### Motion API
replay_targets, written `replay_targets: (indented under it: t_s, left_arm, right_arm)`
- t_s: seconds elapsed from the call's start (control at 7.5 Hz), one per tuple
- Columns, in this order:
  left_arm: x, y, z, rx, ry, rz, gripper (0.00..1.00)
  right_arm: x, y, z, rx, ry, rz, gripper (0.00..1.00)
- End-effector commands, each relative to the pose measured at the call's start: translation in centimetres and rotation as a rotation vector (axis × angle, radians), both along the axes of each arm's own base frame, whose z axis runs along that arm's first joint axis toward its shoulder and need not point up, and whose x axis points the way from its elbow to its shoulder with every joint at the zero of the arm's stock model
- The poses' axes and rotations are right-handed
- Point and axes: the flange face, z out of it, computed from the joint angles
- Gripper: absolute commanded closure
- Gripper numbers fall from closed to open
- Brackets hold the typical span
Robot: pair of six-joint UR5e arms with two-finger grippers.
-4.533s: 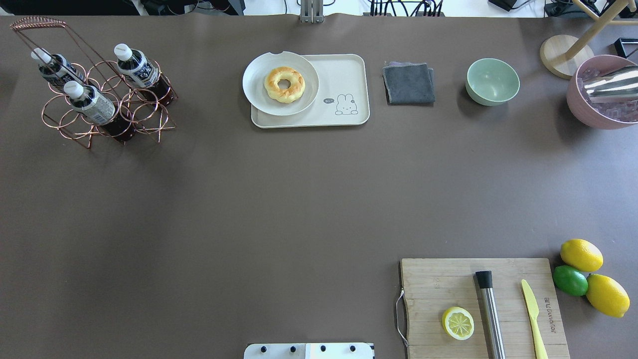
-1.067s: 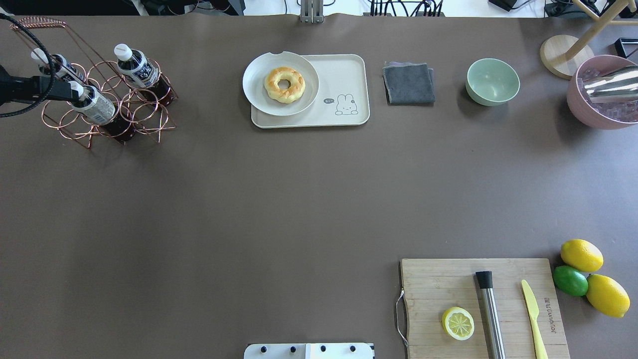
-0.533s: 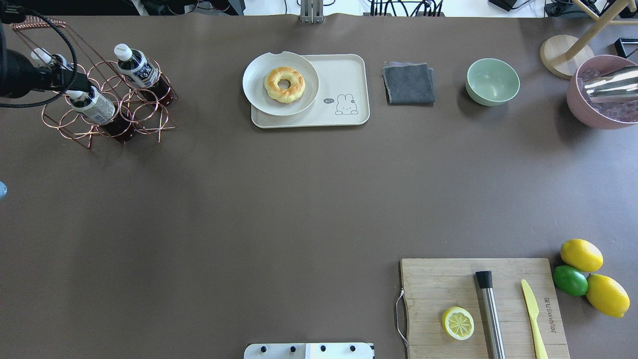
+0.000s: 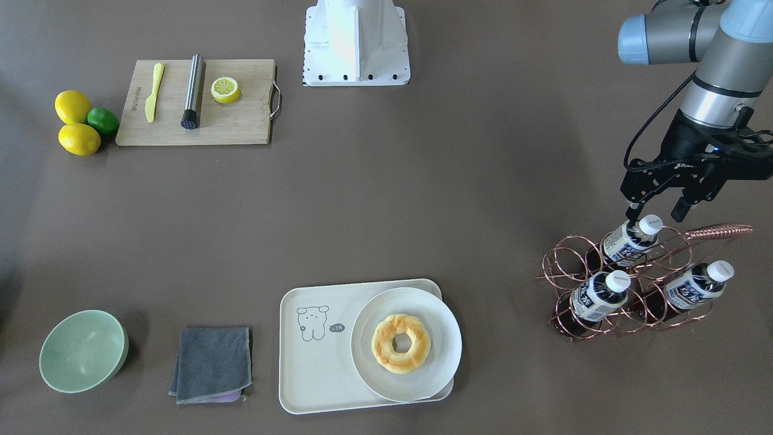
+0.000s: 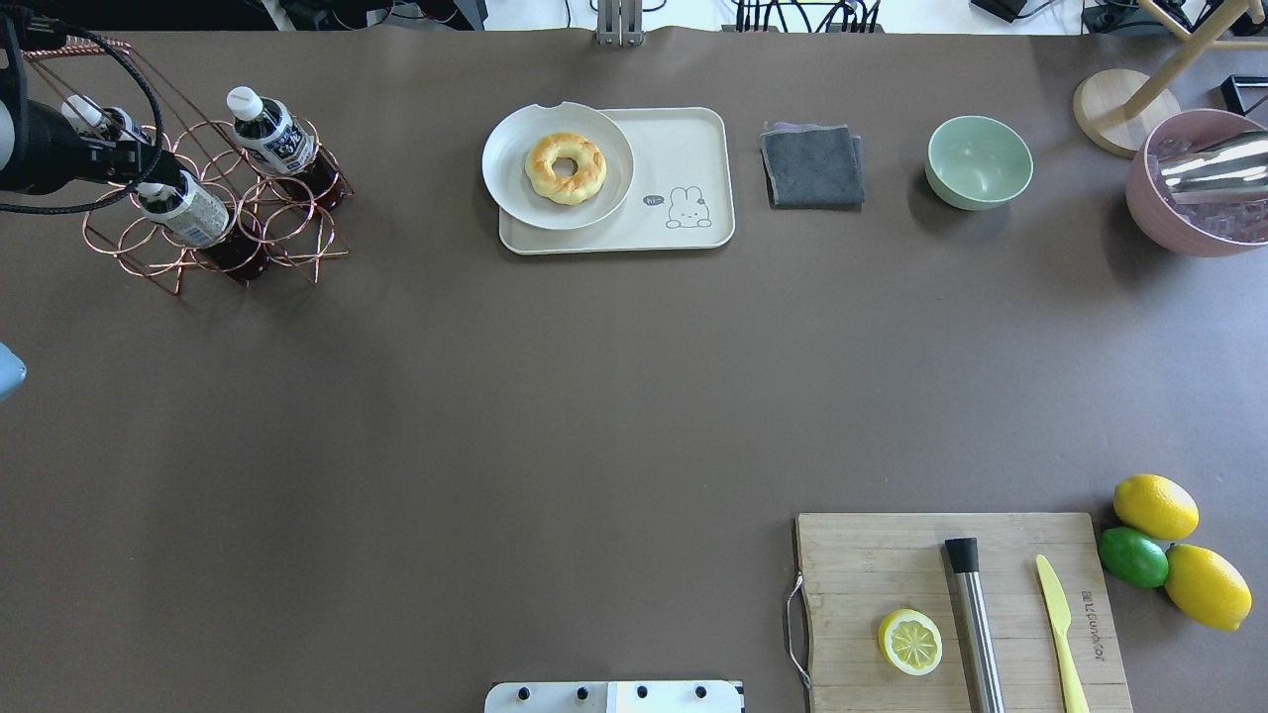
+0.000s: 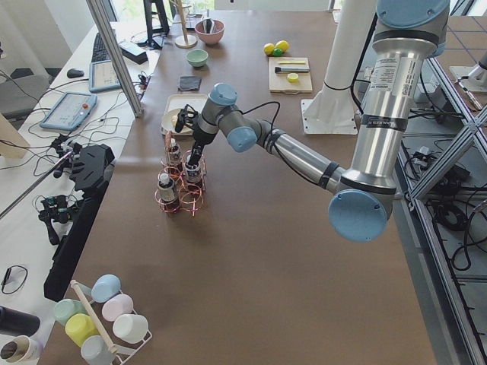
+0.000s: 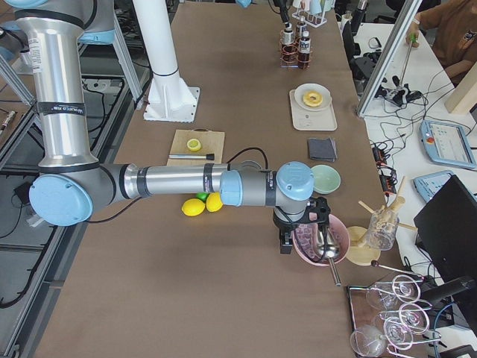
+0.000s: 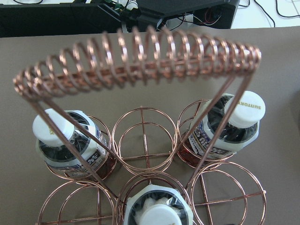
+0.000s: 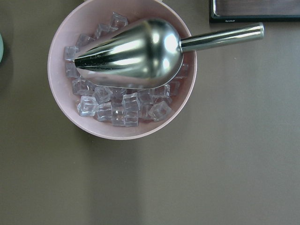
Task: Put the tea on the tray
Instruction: 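Move the left gripper down over the copper rack toward a tea bottle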
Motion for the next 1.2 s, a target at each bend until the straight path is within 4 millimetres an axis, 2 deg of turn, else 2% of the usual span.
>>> replay_targets:
  t_s: [0.0, 0.67, 0.8, 0.93, 1.07]
  left_arm:
    - [0.1, -0.13, 0.24, -0.004, -0.002, 0.001, 0.49]
    - [0.6, -0.43, 1.15, -0.015, -0.014, 0.003, 0.49]
    - [0.6, -0.39, 1.07, -0.015, -0.012, 0.003, 0.68]
    - [0.62, -0.37, 1.08, -0.018, -0.01, 0.005, 0.92]
    - [0.6, -0.22, 0.87, -0.013, -0.004, 0.01, 1.0]
  right_arm:
    - [-0.01, 0.0, -0.01, 0.0, -0.001, 0.0, 0.0]
    - [-0.01, 0.01, 0.01, -0.001, -0.001, 0.0, 0.0]
    - [-0.01, 0.01, 0.07, -0.001, -0.001, 0.0, 0.0]
    - [-0.01, 0.02, 0.09, -0.003, -0.001, 0.0, 0.0]
    - [-0.01, 0.01, 0.01, -0.001, -0.001, 0.0, 0.0]
